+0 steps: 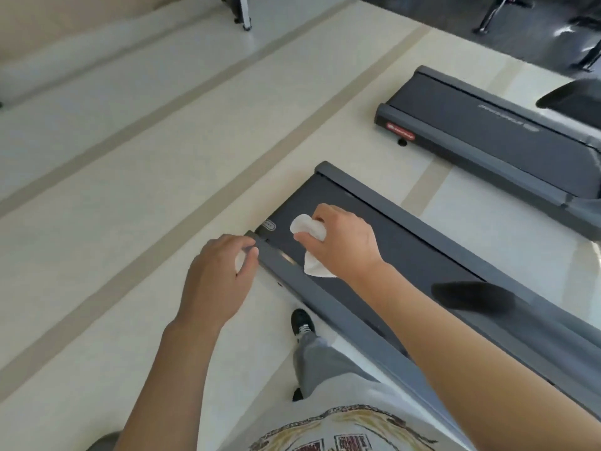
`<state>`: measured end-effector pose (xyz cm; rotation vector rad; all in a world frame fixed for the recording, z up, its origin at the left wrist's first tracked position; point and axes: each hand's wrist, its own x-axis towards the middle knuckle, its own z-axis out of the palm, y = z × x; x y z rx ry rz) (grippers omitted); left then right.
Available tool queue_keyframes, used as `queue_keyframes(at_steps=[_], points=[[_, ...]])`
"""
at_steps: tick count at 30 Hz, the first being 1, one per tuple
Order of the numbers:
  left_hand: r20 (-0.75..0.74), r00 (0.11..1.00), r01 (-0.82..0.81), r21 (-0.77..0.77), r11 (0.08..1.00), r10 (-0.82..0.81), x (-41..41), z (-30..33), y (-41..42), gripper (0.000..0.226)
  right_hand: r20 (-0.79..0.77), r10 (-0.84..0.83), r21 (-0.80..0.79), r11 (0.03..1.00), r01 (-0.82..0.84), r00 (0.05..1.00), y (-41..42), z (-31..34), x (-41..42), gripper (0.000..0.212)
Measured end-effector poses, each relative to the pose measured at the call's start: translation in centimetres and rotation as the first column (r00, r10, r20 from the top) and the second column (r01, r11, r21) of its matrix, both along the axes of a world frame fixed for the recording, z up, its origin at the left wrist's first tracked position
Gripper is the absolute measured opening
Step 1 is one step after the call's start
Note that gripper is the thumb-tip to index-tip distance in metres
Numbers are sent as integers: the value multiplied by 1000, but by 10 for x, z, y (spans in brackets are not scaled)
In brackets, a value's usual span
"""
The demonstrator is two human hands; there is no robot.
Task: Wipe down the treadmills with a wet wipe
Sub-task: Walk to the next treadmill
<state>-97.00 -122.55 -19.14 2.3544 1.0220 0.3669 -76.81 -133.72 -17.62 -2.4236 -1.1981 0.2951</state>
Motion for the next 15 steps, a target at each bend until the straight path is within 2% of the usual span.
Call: queue_keyframes(at_steps=[7, 15], points=[[17, 989, -147, 29, 989, 147, 3, 3, 75, 26, -47, 57, 98, 994, -52, 997, 86, 7, 16, 24], [20, 983, -184, 46, 982, 184, 55, 25, 173, 27, -123, 72, 212, 976, -45, 990, 182, 14, 79, 27]])
